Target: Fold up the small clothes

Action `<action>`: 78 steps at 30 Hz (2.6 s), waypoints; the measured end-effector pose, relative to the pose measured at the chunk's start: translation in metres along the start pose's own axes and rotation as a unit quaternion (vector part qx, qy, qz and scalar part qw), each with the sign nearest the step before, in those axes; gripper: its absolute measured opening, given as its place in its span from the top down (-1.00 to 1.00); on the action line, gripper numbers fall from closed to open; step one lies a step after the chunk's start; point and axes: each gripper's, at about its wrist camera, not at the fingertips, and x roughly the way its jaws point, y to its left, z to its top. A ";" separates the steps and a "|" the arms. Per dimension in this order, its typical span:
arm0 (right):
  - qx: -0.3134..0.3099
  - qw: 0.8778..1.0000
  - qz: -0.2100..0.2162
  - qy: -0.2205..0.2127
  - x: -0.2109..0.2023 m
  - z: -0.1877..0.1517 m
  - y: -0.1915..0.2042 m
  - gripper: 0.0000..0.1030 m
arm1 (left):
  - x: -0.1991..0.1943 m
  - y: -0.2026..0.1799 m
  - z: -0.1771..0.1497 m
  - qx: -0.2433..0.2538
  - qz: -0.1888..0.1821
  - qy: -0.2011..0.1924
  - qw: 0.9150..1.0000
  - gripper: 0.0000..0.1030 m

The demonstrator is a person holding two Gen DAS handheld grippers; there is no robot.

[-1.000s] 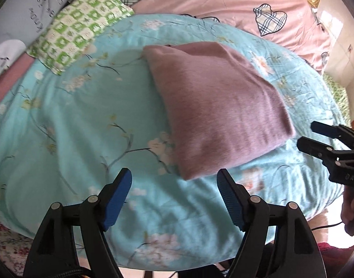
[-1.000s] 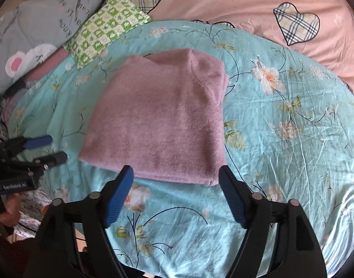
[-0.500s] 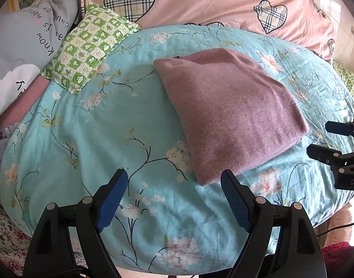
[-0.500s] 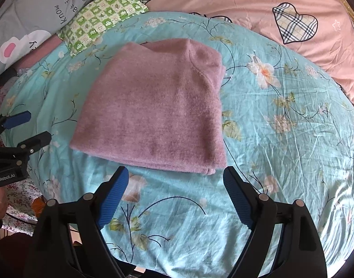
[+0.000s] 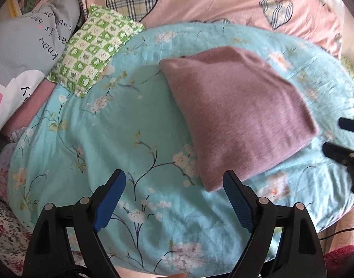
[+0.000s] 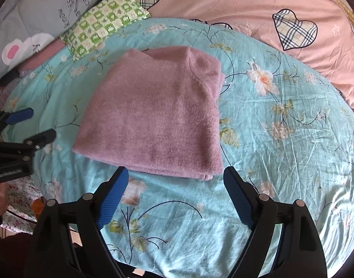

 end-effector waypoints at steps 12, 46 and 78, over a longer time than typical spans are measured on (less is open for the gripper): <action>0.074 0.996 0.058 -0.004 0.012 0.000 -0.032 -0.69 | 0.008 -0.005 0.007 -0.009 -0.004 -0.004 1.000 -0.67; 0.044 0.992 0.117 -0.005 0.057 0.036 -0.053 -0.70 | 0.040 -0.020 0.037 -0.026 -0.028 0.004 0.999 -0.68; 0.027 0.991 0.127 0.001 0.065 0.045 -0.052 -0.70 | 0.042 -0.026 0.041 -0.032 -0.032 0.006 0.999 -0.70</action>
